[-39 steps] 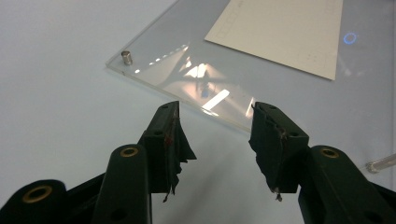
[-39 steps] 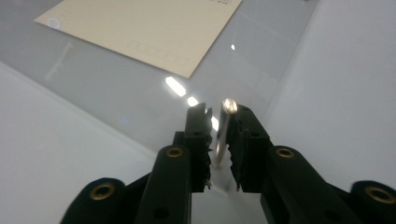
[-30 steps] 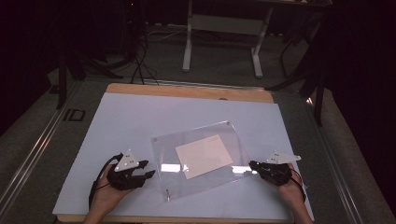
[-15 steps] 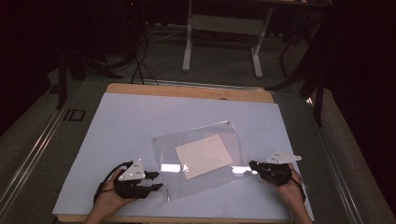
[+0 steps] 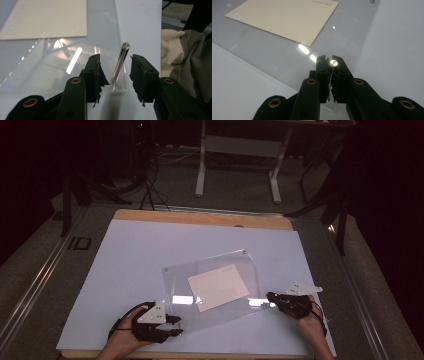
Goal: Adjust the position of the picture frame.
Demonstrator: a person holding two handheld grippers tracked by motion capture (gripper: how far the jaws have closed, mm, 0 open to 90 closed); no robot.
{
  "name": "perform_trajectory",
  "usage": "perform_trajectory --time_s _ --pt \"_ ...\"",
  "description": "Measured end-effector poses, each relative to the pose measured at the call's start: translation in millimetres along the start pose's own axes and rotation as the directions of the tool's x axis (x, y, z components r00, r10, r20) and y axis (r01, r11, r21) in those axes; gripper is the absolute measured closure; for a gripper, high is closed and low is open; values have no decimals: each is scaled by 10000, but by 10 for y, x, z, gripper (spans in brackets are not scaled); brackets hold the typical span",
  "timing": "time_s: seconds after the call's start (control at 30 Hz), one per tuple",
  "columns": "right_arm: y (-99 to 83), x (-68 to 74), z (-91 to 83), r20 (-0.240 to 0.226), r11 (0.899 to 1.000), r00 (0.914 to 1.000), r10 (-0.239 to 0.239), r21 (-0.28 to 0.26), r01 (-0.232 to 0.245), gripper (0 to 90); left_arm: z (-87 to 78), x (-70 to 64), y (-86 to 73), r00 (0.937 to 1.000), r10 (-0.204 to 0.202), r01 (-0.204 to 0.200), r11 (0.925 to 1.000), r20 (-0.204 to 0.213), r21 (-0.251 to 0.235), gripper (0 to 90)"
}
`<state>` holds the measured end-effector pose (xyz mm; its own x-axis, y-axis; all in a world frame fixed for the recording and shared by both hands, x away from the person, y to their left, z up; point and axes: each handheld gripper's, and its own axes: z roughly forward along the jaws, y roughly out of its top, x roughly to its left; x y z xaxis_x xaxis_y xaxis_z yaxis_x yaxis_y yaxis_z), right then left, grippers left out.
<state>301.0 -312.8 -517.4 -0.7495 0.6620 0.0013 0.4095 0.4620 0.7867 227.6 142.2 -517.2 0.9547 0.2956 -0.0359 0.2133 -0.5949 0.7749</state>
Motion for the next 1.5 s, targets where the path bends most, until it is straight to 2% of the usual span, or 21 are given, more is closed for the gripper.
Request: perform_trajectory --time_s 0.1,0.33,0.63,0.73,0.87,1.03,1.13,1.23,1.3,1.4,1.5 --pt "0 2 0 13 10000 10000 1 -9 -1 845 131 -3 47 9995 211 -217 9995 235 221 673" --pt "-3 4 0 28 10000 10000 4 -21 -4 845 235 -8 37 9996 290 -290 9983 0 509 806" --pt "-54 2 32 87 9998 9999 145 146 -146 822 245 -10 13 9997 229 -228 9992 -29 322 809" --pt "-69 25 67 200 9995 9997 126 297 -132 843 290 -42 23 9984 494 -483 9980 -282 408 818" --pt "-59 38 67 328 9994 9995 39 332 -50 848 290 -94 56 9917 1112 -1066 9917 -639 720 839" --pt "-39 80 70 673 9982 9970 -391 476 360 844 294 -129 96 9847 1500 -1404 9844 -892 1057 837" --pt "-19 76 84 766 9979 9962 -421 517 382 843 288 -127 118 9833 1519 -1405 9837 -1001 1125 836" --pt "39 57 94 906 9980 9950 -426 499 382 841 255 -93 149 9866 1321 -1233 9881 -962 921 836" --pt "100 31 101 989 9984 9940 -464 381 428 840 227 -70 177 9864 1275 -1198 9897 -1037 778 832" --pt "207 -27 152 1152 9988 9923 -447 252 421 836 210 -50 217 9836 1265 -1189 9908 -1287 651 825" --pt "307 -79 245 1435 9986 9883 -526 -35 536 836 224 -76 243 9749 1511 -1391 9869 -1636 823 818"
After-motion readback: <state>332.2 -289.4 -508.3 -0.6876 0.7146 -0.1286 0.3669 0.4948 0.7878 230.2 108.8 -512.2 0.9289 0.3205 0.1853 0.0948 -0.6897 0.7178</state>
